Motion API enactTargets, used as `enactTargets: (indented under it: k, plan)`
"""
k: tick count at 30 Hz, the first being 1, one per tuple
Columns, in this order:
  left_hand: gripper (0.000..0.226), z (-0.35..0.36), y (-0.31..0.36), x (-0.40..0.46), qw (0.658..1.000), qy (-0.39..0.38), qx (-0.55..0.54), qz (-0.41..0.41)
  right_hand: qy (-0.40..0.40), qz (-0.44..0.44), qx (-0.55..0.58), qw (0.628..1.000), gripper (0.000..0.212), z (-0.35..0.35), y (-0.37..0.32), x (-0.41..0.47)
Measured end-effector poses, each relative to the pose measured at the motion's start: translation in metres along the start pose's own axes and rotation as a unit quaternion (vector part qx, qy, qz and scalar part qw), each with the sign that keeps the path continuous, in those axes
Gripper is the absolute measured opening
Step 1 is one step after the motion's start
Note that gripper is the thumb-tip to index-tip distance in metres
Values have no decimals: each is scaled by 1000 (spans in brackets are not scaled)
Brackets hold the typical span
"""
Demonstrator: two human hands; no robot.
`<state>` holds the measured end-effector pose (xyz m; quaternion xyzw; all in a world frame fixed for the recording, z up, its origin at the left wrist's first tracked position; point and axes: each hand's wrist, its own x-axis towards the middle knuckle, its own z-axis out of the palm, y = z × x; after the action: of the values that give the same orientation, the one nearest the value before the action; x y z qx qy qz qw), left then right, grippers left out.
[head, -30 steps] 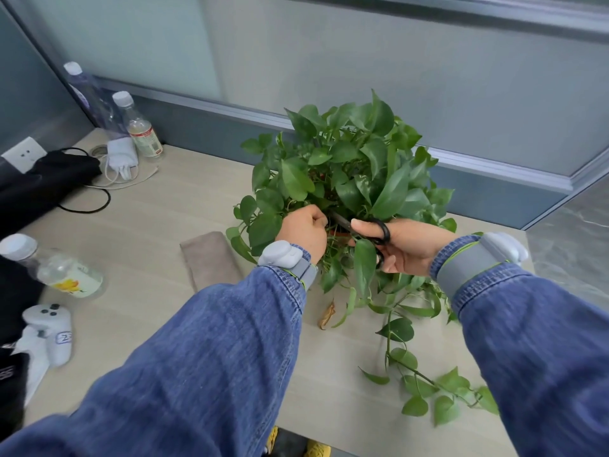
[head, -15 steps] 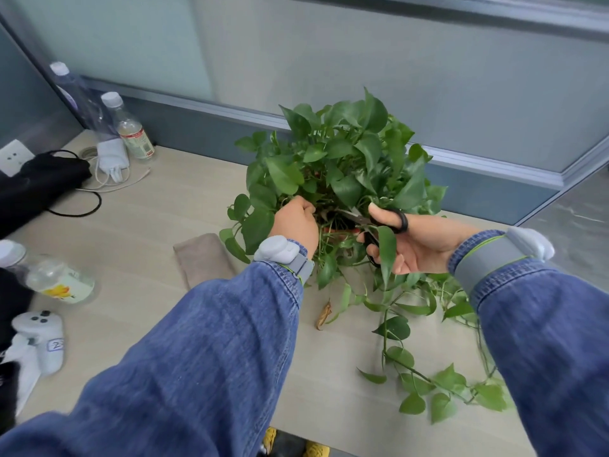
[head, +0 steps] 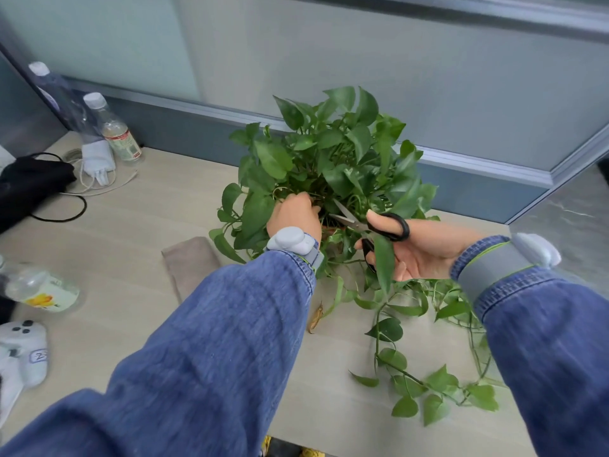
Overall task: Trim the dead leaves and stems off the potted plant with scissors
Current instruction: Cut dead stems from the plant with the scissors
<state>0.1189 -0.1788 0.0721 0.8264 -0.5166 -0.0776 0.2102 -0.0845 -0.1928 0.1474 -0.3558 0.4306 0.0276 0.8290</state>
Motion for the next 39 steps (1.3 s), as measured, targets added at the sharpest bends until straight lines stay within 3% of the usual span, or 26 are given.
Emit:
enactTargets:
  k: [5, 9, 17, 25, 39]
  plan:
    - [17, -2, 0, -2, 1000, 18, -23, -10, -36, -23, -21, 999, 61, -5, 7, -13]
    - [14, -2, -2, -10, 991, 10, -127, -40, -84, -53, -50, 994, 49, 11, 3, -11]
    - [15, -11, -8, -10, 989, -1, -130, -66, 58, -8, -69, 996, 58, 41, -18, 18]
    - [24, -19, -5, 1, 986, -47, -144, -73, 73, -2, -52, 996, 57, 39, -23, 31]
    - [15, -20, -7, -4, 982, -63, -166, -62, 88, -38, 38, 995, 51, 32, -11, 49]
